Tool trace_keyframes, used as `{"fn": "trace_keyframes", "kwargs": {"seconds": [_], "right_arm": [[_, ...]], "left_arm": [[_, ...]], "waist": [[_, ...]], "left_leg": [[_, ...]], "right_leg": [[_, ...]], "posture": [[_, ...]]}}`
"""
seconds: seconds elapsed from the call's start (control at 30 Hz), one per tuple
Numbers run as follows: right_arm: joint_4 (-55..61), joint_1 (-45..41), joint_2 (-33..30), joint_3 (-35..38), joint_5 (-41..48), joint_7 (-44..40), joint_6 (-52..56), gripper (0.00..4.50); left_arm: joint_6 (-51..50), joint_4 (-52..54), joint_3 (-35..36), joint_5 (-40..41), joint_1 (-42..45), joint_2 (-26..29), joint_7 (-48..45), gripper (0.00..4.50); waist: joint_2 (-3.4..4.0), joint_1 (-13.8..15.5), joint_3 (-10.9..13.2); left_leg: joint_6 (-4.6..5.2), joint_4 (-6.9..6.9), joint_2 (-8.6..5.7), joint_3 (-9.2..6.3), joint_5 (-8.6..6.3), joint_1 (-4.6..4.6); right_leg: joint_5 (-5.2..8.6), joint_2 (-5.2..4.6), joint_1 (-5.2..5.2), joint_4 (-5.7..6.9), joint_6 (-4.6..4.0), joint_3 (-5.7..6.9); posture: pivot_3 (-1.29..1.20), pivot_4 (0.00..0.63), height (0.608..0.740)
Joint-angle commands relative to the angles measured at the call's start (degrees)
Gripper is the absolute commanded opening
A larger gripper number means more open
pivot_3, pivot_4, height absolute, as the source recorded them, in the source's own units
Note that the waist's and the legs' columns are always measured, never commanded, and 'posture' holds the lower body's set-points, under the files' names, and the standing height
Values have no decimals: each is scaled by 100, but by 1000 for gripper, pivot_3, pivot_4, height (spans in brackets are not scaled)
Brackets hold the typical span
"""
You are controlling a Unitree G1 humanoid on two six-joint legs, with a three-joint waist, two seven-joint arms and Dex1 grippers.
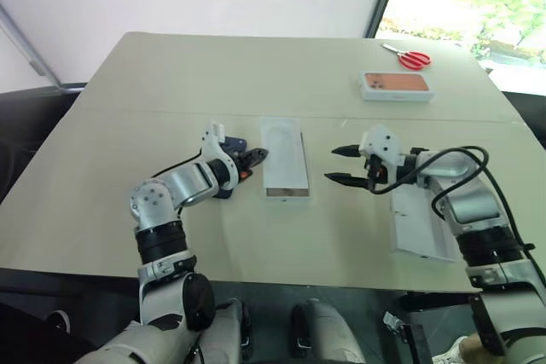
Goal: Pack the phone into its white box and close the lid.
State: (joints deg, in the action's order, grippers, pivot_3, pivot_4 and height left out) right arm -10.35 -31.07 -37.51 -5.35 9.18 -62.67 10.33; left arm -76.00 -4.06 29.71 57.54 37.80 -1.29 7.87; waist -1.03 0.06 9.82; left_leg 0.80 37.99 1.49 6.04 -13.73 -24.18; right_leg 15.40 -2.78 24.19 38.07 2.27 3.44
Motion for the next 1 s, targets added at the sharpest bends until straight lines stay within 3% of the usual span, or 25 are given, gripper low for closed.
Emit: {"fn": "trace_keyframes", "kwargs": {"seconds": [0.03, 0.23, 0.47, 0.67, 0.77, 0.87, 1.0], "right_arm": [[103, -118, 3, 62, 24, 52, -81, 3050], [148, -97, 38, -10, -31, 98, -102, 3050], [113, -306, 222, 62, 63, 287, -13, 3050], [236, -652, 720, 166, 376, 645, 496, 3050], [269, -665, 996, -102, 173, 855, 388, 1806], [177, -673, 1276, -421, -176, 1130, 249, 206], [-73, -645, 1446, -1012, -837, 1360, -156, 90]], "left_arm": [[-15, 137, -245, 56, 48, 46, -143, 981], [-22, 118, -378, 62, 74, 101, -131, 3920], [86, 368, -480, 38, -13, 382, -308, 3920], [956, 849, -1221, -657, -236, 1474, -1455, 3920], [1496, 896, -1475, -1042, -422, 1967, -2037, 3950], [2209, 1024, -1899, -1589, -735, 2440, -2653, 3950], [2951, 1098, -2039, -2053, -998, 2855, -3188, 3950]], "waist": [[0, 18, 0], [0, 30, 0], [0, 9, 0], [1, -69, 0], [2, -75, 0], [3, -93, -1], [3, -83, 0]], "left_leg": [[0, 0, 0, 0, 0, 0], [0, 0, 0, 0, 0, -1], [0, 0, 1, 0, 0, -1], [-8, -2, 2, -1, 4, 0], [-9, -4, 3, -1, 4, 0], [-9, -9, 4, -1, 3, 0], [-9, -12, 2, -1, 3, -7]], "right_leg": [[0, 0, 0, 0, 0, 0], [0, 0, 0, -1, 0, 0], [0, 0, 0, -1, 0, 0], [0, 2, 2, 1, -1, 0], [0, 1, 3, 1, -2, 0], [0, -1, 7, 0, -4, -1], [0, -10, 18, 0, -8, -1]], "posture": [[0, 150, 740], [0, 150, 740], [0, 150, 740], [0, 150, 740], [0, 150, 740], [0, 150, 740], [0, 150, 740]]}}
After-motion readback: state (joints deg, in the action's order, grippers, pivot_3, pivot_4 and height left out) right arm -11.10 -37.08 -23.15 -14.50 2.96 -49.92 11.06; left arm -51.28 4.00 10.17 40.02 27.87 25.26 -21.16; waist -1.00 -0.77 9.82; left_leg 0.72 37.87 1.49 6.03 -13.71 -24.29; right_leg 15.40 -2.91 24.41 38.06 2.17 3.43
